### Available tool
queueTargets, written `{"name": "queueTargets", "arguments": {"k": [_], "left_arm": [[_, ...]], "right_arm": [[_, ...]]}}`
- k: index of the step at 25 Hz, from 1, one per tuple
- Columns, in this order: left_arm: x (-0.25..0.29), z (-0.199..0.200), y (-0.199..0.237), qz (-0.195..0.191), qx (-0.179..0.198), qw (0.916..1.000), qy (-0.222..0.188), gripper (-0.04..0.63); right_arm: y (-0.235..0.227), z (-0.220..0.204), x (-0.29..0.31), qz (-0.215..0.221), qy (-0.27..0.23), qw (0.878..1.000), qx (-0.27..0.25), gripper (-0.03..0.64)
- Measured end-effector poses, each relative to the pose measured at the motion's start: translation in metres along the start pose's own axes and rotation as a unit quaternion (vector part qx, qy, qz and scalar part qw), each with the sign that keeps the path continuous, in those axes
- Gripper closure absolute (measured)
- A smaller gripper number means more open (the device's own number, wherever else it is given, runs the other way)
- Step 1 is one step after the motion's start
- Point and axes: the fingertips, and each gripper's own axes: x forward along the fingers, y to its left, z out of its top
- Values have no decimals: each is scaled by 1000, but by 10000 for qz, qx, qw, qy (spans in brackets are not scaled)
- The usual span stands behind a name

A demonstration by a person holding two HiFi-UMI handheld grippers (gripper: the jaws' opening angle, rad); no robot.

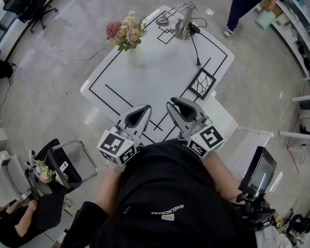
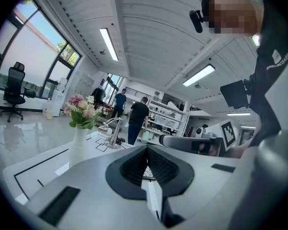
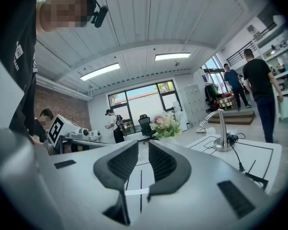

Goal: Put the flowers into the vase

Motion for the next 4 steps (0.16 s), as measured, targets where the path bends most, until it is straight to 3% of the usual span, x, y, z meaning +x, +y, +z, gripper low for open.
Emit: {"name": "queueTargets", "arguments": {"k": [4], "left_arm": [[2, -1, 0, 9, -21, 10000, -8, 591]], "right_arm": [[-2, -1, -1, -10, 13, 10000, 9, 541]]}}
